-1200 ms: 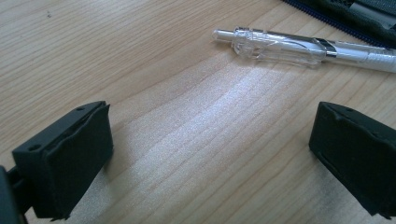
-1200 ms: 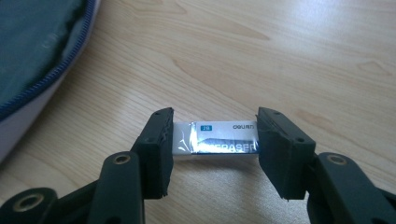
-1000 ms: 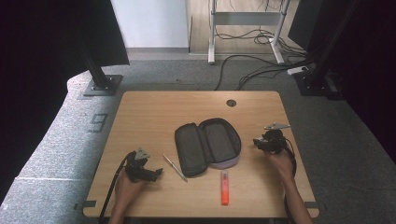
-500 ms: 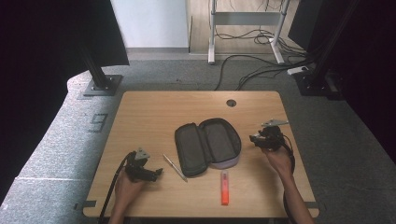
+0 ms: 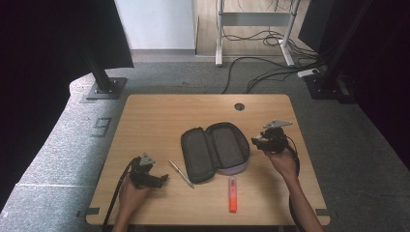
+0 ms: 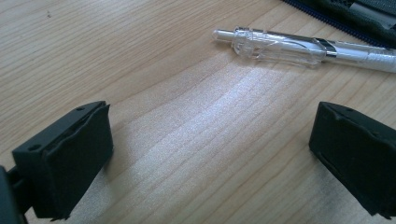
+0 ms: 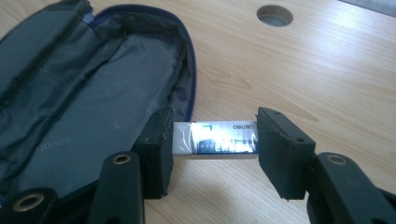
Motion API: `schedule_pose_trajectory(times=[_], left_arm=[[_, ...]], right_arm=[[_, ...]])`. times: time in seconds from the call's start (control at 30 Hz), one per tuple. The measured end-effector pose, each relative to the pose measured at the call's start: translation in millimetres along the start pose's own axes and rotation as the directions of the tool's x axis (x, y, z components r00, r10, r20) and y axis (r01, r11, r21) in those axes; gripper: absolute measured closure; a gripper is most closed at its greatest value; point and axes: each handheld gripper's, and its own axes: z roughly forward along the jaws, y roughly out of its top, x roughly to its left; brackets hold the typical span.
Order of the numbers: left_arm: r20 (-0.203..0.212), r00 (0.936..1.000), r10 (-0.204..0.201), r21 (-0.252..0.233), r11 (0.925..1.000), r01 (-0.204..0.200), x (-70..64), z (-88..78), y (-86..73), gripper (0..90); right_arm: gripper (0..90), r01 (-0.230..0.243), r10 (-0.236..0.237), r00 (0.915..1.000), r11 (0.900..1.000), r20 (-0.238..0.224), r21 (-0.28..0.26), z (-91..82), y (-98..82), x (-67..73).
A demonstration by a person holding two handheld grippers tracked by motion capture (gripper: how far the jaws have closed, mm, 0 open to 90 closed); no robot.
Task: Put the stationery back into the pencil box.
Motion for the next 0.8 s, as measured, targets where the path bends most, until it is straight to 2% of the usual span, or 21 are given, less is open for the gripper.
schedule_pose_trajectory(times=[0.8], left_arm=[[0.000, 1.0000, 0.000, 0.000, 1.0000, 0.000, 0.0, 0.0, 0.0, 0.0]], right_arm=[[47.2, 0.076, -0.076, 0.9946, 0.997, -0.070, -0.009, 19.0, 27.2, 42.4]])
